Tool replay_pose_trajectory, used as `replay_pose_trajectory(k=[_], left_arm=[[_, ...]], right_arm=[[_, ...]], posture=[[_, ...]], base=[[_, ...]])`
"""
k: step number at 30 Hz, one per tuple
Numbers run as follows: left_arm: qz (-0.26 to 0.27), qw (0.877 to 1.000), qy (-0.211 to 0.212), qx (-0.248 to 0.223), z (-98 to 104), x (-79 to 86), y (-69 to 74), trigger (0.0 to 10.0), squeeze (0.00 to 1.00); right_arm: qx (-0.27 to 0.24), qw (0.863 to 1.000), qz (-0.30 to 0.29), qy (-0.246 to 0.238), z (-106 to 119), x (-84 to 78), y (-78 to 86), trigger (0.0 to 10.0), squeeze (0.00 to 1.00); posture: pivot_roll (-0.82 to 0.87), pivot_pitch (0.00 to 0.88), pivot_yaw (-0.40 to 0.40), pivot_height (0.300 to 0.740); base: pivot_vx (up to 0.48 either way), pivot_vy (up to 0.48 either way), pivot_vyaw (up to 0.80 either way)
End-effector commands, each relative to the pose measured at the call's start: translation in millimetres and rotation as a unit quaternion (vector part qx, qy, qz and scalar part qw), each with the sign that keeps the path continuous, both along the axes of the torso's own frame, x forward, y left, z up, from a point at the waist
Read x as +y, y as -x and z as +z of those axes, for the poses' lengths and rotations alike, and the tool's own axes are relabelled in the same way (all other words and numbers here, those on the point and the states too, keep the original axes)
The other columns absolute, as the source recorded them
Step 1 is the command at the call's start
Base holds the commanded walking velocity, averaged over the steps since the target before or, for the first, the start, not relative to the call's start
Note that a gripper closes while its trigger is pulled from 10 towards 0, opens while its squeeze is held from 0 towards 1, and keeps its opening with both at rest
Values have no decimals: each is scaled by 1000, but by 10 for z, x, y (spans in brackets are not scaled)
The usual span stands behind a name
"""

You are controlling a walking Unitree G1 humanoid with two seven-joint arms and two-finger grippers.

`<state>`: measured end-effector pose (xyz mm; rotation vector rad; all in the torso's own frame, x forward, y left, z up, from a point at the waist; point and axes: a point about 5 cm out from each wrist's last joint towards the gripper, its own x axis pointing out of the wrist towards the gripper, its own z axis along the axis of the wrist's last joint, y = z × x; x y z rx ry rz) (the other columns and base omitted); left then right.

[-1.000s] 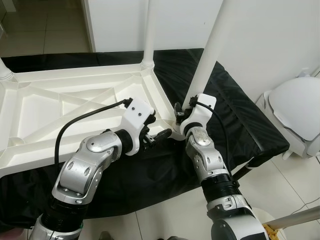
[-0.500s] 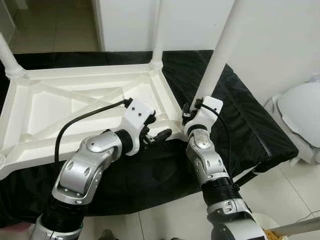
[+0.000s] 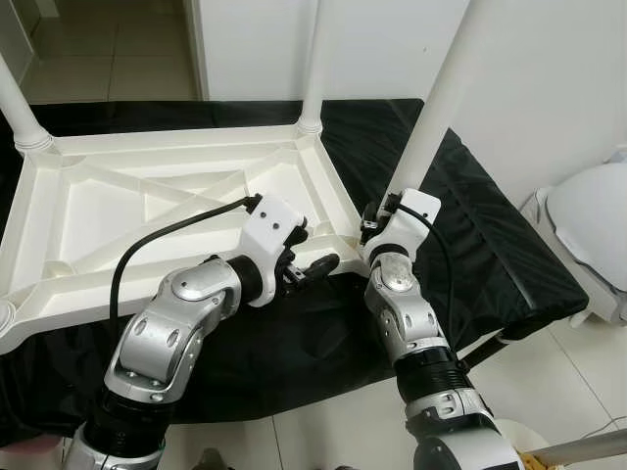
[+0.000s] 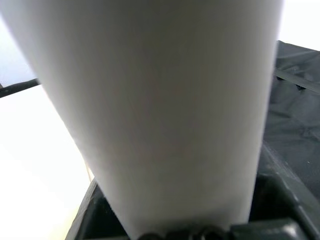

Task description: Building children table

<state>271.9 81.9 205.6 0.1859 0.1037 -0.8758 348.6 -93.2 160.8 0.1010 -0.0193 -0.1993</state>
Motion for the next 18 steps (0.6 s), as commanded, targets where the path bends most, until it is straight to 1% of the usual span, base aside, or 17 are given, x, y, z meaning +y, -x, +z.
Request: replay_pose_trajectory(k=[1,2,3,4,5,7,8,9,15,18], left_arm=[[24,1000,-4,-6,1,1,9,10000,0],[24,1000,-3,-6,1,1,10,10000,0],[24,1000,-3,-6,1,1,10,10000,0],[24,1000,-3,-5,-1,0,12,10000,0],[24,1000,-3,-5,-4,0,13,10000,0],[24,1000,-3,-5,-4,0,13,10000,0],[24,1000,-3,-4,-5,-1,16,10000,0],[22,1000,-3,-4,-8,-12,22,10000,0],[20,1000,-2,-3,-12,-25,29,10000,0],[20,1000,-1,-2,-11,-27,27,10000,0]], right_arm=[[71,997,-26,-6,-307,-35,56,10000,0],[65,998,-24,-5,-295,-41,52,10000,0],[62,998,-22,-4,-286,-44,50,10000,514],[54,998,-17,-7,-272,-48,48,10000,514],[49,999,-11,-15,-261,-55,45,10000,1000],[49,999,-11,-15,-261,-55,45,10000,1000],[42,999,-1,-22,-249,-56,44,10000,1000],[20,999,13,-36,-201,-52,52,10000,1000],[7,999,22,-37,-176,-48,59,10000,1000],[-12,998,42,-41,-131,-58,54,10000,1000]], posture=[[13,59,-91,740],[14,59,-90,740],[14,59,-90,740],[14,59,-90,740],[13,60,-90,740],[13,60,-90,740],[13,60,-90,740],[12,59,-90,740],[12,61,-91,740],[11,62,-92,740]], base=[[0,0,0],[0,0,0],[0,0,0],[0,0,0],[0,0,0],[0,0,0],[0,0,0],[0,0,0],[0,0,0],[0,0,0]])
